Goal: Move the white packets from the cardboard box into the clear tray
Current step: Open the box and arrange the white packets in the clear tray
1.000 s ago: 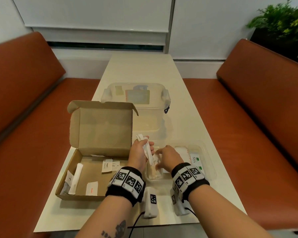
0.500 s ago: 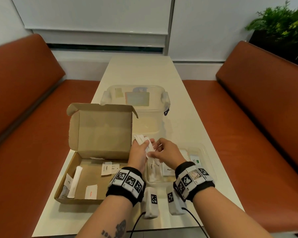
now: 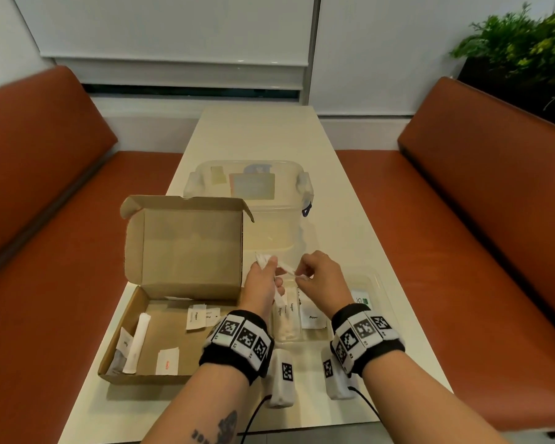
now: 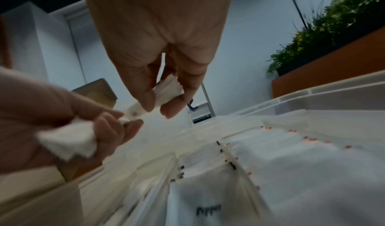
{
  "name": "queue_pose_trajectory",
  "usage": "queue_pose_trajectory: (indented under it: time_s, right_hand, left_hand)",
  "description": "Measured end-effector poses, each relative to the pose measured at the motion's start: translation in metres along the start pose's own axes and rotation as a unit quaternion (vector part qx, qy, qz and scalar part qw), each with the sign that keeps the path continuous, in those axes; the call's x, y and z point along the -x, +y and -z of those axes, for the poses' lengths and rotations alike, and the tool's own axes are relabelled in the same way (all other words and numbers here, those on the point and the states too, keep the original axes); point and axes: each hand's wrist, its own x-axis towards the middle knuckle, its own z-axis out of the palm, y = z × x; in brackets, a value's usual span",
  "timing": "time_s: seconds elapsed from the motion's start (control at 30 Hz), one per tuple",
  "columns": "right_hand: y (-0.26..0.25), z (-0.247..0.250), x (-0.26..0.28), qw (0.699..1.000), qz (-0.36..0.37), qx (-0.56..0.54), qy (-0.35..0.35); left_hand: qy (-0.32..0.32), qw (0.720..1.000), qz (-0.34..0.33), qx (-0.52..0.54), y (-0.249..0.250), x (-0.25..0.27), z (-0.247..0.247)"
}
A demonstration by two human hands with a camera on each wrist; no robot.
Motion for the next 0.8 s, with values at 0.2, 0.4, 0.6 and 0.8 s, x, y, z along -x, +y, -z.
queue_pose_trajectory:
  time_s: [0.2, 0.4, 0.6, 0.8]
  right_hand:
    - [0.006, 0.004, 0.002, 0.996, -0.028, -0.075, -0.037]
    - [0.006, 0.009, 0.000, 0.977, -0.103, -0.176, -0.055]
    - [0.011, 0.022, -0.007, 0.934, -0.163, -0.312, 0.056]
    - [0.005, 0.019, -0.013, 0.899, -0.190, -0.386, 0.088]
  left_hand:
    - [0.017, 0.999, -0.044, -0.010, -0.003, -0.004, 0.004]
    - [0.011, 0.998, -0.066, -0.019, -0.002, 0.000, 0.002]
    - [0.000, 0.998, -0.062, -0.022, 0.001, 0.004, 0.003]
    - [-0.040, 0.996, -0.065, -0.051, 0.000, 0.008, 0.003]
